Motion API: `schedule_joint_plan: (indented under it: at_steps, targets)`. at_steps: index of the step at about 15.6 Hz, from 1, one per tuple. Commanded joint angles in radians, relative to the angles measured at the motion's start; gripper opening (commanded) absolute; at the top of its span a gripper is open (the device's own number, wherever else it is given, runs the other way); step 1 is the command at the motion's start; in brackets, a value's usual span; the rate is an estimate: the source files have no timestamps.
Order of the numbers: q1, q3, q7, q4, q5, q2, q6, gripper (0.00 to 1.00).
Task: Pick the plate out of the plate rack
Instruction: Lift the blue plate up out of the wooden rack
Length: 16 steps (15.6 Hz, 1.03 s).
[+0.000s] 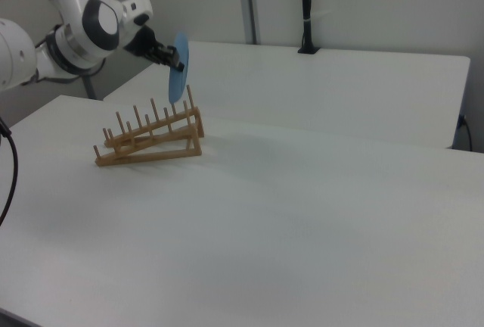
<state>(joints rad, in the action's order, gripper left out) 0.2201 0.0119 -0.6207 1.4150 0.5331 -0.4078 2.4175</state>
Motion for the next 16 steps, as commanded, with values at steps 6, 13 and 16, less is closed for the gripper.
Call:
schedule_joint_plan:
  at_steps: [6, 13, 16]
  targets:
    - [-0.071, -0.001, 0.073, 0.142, -0.082, 0.19, -0.001, 0.05]
    - [-0.198, -0.006, 0.614, 0.206, -0.5, 0.343, -0.32, 0.05]
    - [-0.281, -0.013, 0.836, 0.22, -0.57, 0.376, -0.51, 0.05]
